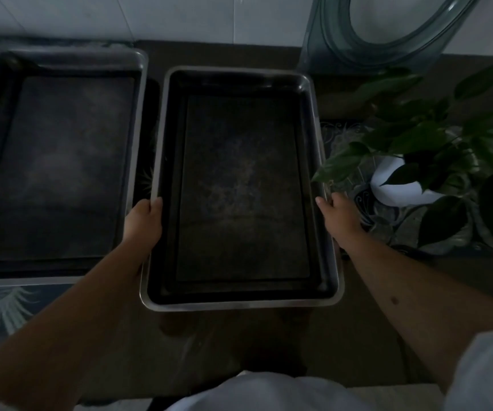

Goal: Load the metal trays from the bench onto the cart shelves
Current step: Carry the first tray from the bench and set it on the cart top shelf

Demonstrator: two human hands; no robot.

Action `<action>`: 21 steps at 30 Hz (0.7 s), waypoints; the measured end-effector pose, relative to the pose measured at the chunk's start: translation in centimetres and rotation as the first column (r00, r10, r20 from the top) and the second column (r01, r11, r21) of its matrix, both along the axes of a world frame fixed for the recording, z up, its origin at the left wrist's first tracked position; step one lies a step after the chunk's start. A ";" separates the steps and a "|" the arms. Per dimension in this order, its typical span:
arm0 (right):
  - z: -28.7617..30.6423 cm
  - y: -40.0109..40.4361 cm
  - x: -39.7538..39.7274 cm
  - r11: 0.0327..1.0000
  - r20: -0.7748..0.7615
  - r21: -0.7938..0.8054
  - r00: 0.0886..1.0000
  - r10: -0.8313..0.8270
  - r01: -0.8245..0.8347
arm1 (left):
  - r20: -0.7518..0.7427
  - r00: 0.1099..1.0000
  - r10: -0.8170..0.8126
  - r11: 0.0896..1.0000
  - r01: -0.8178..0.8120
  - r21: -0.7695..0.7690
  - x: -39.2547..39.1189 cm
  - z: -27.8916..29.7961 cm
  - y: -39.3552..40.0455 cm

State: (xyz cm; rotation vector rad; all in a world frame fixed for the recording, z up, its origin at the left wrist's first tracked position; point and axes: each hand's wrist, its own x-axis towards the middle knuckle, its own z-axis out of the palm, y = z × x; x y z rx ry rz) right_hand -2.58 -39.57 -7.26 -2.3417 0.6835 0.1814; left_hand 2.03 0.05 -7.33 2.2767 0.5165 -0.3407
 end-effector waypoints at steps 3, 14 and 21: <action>0.4 0.4 -0.8 1.000 0.018 0.029 1.000 -0.009 0.008 | 0.010 1.000 -0.007 1.000 0.007 0.017 -1.1 0.7 1.1; 3.4 3.7 -2.3 0.995 0.024 0.096 0.999 0.032 -0.034 | 0.079 0.996 0.051 0.999 -0.049 -0.023 -6.1 4.1 6.2; 6.2 7.0 -1.7 0.984 0.107 0.075 0.983 0.152 -0.160 | 0.164 0.974 0.157 0.982 -0.172 0.080 -9.9 7.0 9.8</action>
